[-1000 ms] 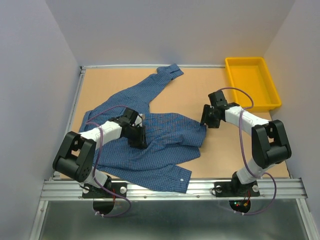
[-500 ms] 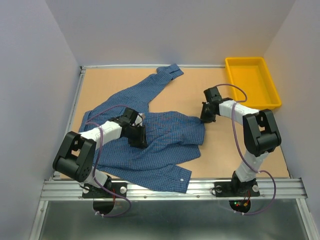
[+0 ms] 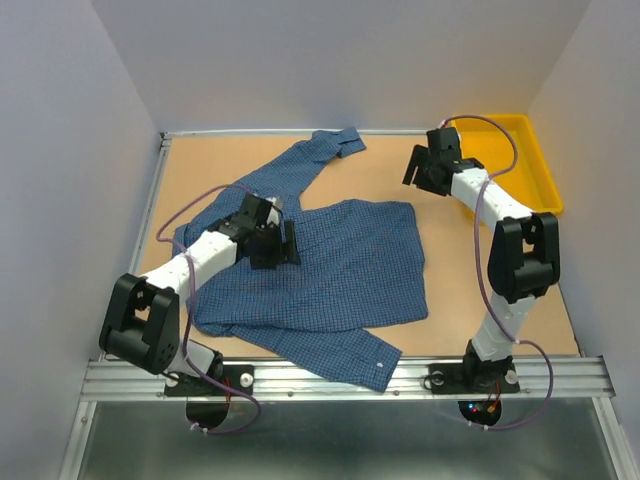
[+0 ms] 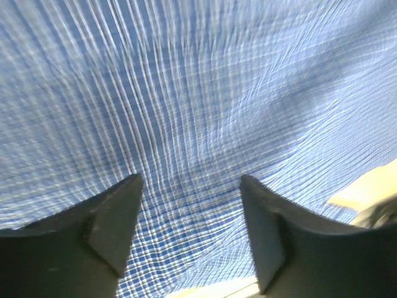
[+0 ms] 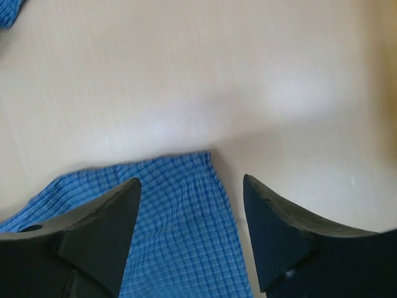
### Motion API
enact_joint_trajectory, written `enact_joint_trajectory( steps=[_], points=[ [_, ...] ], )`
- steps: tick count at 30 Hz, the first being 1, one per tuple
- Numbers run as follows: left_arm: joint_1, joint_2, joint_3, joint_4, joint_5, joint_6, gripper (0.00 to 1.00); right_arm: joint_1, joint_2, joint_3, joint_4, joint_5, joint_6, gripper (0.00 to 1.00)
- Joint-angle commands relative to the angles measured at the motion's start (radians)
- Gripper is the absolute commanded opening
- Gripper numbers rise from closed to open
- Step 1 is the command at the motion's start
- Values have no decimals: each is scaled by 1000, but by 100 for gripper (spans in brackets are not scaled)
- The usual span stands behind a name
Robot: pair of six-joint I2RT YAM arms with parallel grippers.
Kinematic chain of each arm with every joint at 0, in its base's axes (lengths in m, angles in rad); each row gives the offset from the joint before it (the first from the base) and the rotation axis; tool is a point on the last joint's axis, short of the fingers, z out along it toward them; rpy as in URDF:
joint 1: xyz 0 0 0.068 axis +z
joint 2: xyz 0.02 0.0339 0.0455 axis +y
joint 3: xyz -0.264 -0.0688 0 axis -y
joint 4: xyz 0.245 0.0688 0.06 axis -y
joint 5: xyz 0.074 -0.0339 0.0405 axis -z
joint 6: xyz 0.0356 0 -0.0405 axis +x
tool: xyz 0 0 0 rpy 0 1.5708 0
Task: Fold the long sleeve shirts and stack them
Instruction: Flatten the shirt out
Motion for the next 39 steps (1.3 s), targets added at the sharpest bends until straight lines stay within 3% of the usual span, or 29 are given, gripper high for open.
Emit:
enact_joint_trajectory(
  steps=[1, 4, 8, 11, 18, 29, 37, 39],
  points=[
    [81, -48, 198, -16, -155, -9, 89, 20, -172, -123, 8, -131, 7, 74],
    [155, 24, 332, -22, -224, 21, 93, 63, -301, -245, -1, -239, 26, 75],
    [210, 230, 491, -27, -335, 113, 93, 129, -428, -458, -6, -334, 69, 75],
    [232, 370, 608, -30, -430, 181, 93, 190, -488, -561, -9, -344, 101, 75],
    [259, 577, 769, -11, -497, 259, 92, 244, -530, -667, -15, -341, 133, 75],
    [273, 752, 823, 32, -464, 141, 75, 269, -501, -722, -18, -310, 138, 75],
    [312, 831, 877, 6, -476, 84, 41, 269, -455, -788, -35, -279, 197, 75],
    [338, 851, 900, -1, -473, 70, 40, 267, -448, -801, -46, -264, 205, 75]
  ],
)
